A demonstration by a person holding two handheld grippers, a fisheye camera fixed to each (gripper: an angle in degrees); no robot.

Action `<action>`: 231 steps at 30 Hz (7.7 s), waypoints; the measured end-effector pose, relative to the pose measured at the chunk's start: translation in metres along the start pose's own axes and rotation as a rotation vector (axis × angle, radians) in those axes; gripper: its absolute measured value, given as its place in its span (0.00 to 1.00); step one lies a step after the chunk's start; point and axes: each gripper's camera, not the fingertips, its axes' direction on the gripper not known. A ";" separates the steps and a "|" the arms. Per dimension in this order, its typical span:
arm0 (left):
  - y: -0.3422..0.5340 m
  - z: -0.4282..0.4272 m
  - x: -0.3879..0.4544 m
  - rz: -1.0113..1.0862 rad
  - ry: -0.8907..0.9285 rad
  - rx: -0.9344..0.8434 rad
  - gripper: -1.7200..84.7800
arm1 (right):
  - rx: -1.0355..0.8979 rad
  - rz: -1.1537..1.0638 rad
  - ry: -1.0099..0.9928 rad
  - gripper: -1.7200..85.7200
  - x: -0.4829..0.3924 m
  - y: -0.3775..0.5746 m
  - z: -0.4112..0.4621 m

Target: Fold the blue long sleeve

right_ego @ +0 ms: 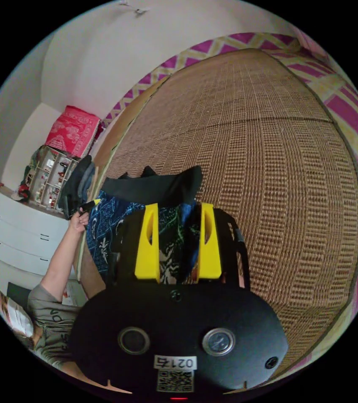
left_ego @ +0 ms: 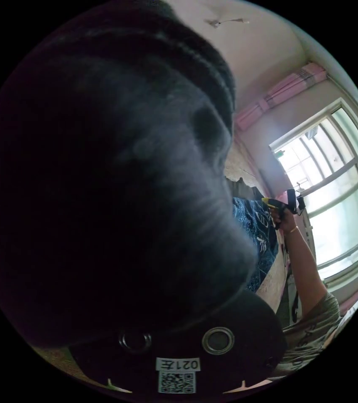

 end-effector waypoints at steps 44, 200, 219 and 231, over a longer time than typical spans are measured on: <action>0.098 -0.128 0.110 0.346 0.146 0.220 0.01 | 0.331 -0.167 -0.257 0.01 -0.125 0.040 -0.147; 0.532 -0.588 -0.048 -0.506 -0.077 0.758 0.01 | 0.400 0.035 -0.146 0.17 -0.255 0.617 -0.463; 0.543 -0.729 -0.207 -0.484 -0.316 0.564 0.18 | 0.259 -0.025 -0.264 0.16 -0.400 0.580 -0.376; 0.551 -0.803 -0.222 -0.384 -0.286 0.730 0.01 | 0.369 -0.129 -0.079 0.11 -0.505 0.596 -0.364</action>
